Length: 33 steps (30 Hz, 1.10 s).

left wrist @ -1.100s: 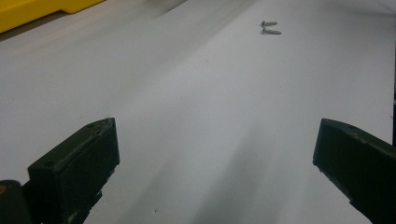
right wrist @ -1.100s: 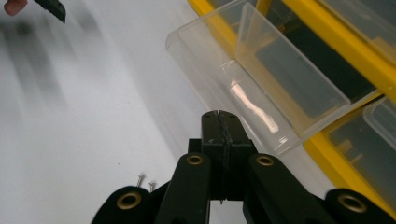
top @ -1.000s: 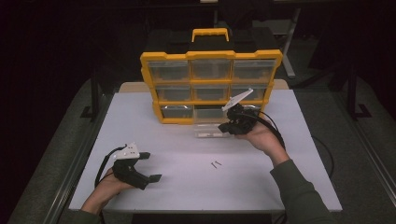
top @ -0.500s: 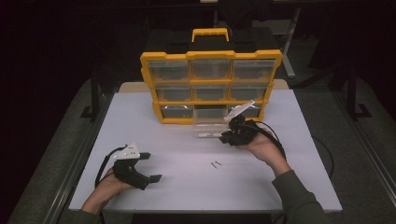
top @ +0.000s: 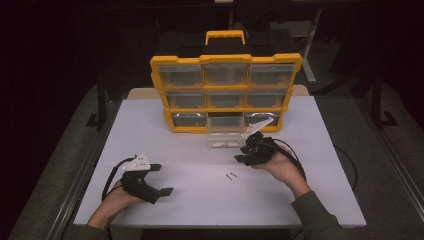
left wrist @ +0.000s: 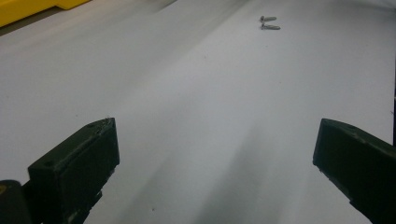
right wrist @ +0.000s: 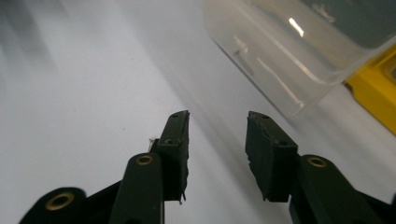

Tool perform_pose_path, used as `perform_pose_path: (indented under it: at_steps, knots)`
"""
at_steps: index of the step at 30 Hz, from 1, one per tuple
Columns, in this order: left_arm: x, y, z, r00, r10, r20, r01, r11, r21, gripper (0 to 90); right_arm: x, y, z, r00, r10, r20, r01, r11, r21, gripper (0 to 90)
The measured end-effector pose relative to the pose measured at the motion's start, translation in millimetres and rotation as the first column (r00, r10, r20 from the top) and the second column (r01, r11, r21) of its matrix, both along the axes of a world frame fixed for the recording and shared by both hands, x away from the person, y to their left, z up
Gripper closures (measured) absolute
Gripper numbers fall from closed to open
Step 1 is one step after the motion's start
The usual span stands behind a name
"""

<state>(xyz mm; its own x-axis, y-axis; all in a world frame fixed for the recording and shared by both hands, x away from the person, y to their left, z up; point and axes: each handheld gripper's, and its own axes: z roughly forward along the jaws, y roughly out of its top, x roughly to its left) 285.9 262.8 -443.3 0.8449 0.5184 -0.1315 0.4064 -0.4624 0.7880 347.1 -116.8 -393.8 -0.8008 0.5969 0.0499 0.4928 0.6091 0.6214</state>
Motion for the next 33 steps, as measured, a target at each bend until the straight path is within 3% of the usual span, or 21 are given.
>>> perform_pose_path:
  at_steps: [8, 12, 33]
  knots:
    - [0.7, -0.3, -0.4, 1.0, 0.005, -0.004, -0.005, 1.0, 0.004, 0.1, -7.0, 2.8, -18.4, 0.9998, -0.018, 0.0, 0.018, 0.9997, 0.016, 50.5]
    - [1.3, 0.2, -0.5, 0.9999, 0.008, -0.012, -0.008, 1.0, 0.001, 0.1, -9.4, 6.8, -22.3, 1.0, 0.004, -0.004, -0.004, 0.9998, 0.021, 51.8]
    - [1.9, -1.0, -1.5, 0.9999, 0.007, -0.011, -0.007, 1.0, 0.006, 0.1, -15.5, 22.6, -45.1, 0.9952, 0.088, -0.041, -0.089, 0.996, -0.01, 73.7]
